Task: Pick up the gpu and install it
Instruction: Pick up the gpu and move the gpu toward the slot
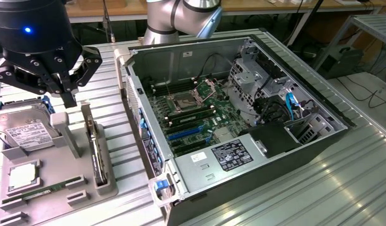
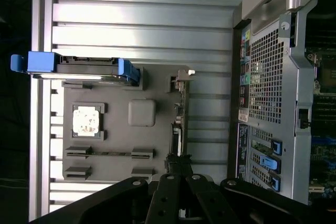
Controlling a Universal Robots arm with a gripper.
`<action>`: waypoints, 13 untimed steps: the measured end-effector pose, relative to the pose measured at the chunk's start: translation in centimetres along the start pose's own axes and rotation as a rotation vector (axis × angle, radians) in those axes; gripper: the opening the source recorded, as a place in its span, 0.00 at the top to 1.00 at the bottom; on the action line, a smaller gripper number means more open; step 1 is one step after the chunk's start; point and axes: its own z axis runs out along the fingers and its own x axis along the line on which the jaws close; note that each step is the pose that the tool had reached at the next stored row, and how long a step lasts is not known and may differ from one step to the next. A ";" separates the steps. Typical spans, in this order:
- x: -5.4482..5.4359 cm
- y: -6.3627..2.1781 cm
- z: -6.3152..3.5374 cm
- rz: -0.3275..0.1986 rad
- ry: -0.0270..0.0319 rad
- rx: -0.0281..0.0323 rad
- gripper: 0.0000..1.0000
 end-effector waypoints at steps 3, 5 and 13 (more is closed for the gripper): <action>0.0 0.00 0.00 0.000 0.0001 0.0001 0.89; 0.0 0.00 0.00 0.000 0.0001 0.0001 0.89; 0.0 0.00 0.00 0.000 0.0001 0.0000 0.52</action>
